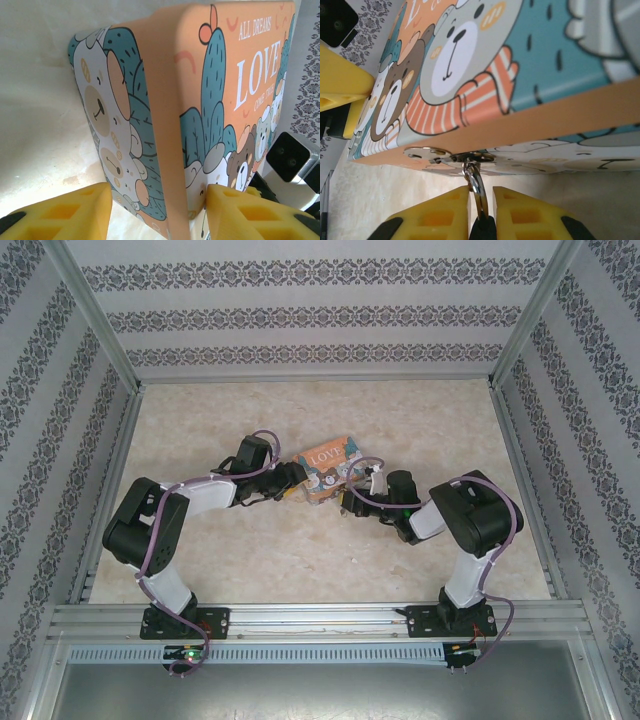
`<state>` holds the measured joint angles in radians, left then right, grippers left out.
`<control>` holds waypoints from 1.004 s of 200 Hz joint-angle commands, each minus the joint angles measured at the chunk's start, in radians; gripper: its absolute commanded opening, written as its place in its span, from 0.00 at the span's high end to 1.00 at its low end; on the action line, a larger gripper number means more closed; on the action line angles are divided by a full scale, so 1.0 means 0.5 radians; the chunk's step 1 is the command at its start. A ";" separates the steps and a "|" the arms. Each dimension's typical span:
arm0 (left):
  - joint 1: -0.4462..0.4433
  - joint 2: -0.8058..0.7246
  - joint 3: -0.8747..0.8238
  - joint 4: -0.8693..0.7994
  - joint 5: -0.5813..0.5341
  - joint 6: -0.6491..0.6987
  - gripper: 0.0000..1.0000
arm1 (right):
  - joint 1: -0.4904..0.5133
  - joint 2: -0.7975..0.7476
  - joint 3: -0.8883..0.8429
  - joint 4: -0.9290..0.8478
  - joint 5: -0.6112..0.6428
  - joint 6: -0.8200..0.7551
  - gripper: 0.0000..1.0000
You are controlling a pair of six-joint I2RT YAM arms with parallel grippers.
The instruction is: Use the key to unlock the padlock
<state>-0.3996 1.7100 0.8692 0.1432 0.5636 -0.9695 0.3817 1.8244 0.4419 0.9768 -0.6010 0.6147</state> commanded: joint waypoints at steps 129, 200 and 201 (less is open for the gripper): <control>-0.020 -0.033 -0.080 -0.013 -0.076 0.015 0.49 | -0.053 -0.114 -0.083 -0.010 0.042 0.020 1.00; -0.101 -0.046 -0.105 -0.121 -0.131 0.065 0.49 | -0.055 -0.142 -0.092 0.203 0.152 0.239 1.00; -0.100 -0.045 -0.107 -0.119 -0.131 0.065 0.49 | -0.055 -0.140 -0.091 0.208 0.152 0.244 1.00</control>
<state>-0.4309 1.6928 0.8471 0.1585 0.5369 -0.9646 0.3683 1.7752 0.4004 0.9802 -0.5648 0.6762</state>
